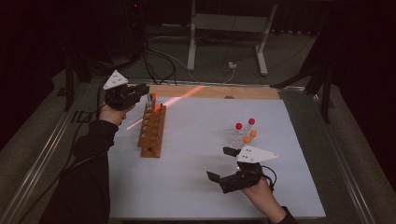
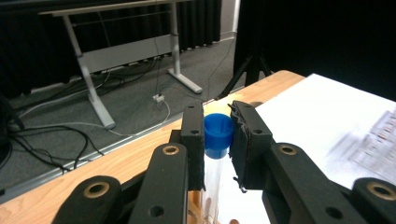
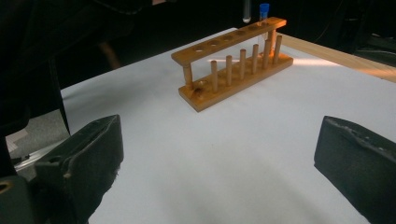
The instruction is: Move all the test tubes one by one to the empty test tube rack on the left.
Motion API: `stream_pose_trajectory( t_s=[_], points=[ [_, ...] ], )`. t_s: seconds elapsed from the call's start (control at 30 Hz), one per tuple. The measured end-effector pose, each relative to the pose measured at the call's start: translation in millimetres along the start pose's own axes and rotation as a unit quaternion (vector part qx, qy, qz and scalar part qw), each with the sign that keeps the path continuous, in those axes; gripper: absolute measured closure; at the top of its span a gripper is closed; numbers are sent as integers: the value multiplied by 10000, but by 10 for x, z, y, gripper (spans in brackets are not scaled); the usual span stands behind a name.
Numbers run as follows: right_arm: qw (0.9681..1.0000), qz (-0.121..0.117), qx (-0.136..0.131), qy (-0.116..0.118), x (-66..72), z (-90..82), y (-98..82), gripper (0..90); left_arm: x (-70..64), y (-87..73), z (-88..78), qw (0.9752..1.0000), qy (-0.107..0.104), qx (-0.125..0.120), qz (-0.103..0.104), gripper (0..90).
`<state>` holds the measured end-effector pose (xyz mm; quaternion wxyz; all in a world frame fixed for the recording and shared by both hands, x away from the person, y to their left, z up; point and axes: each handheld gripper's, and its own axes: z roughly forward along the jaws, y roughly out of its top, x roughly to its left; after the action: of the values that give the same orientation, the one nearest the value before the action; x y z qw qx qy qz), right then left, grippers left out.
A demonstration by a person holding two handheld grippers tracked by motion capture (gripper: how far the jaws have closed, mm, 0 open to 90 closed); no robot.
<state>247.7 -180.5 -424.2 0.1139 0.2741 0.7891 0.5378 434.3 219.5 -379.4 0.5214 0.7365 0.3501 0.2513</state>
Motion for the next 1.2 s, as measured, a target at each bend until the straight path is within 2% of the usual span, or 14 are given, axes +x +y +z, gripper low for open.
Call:
stream_pose_trajectory(
  t_s=[0.03,0.1,0.33,0.53,0.8,1.0,1.2],
  points=[
    [10000,0,0,0,0,0,0,13,19,-11,11,10000,70,1,2,773],
    [10000,1,-1,17,-2,-1,-2,13,58,-44,28,9999,51,-53,-133,773],
    [10000,-1,32,28,-9,-6,-15,13,75,-188,135,9996,213,-47,-167,772],
    [10000,7,13,38,-10,-14,-15,13,92,-273,208,9995,232,72,-206,772],
    [10000,8,5,63,-6,-23,-16,13,107,-464,326,9988,278,309,-265,772],
    [10000,27,7,89,-11,-29,-16,13,99,-583,394,9983,248,390,-351,772],
    [9999,27,-2,102,-12,-33,-17,13,87,-634,430,9981,265,447,-329,771]
  ],
)
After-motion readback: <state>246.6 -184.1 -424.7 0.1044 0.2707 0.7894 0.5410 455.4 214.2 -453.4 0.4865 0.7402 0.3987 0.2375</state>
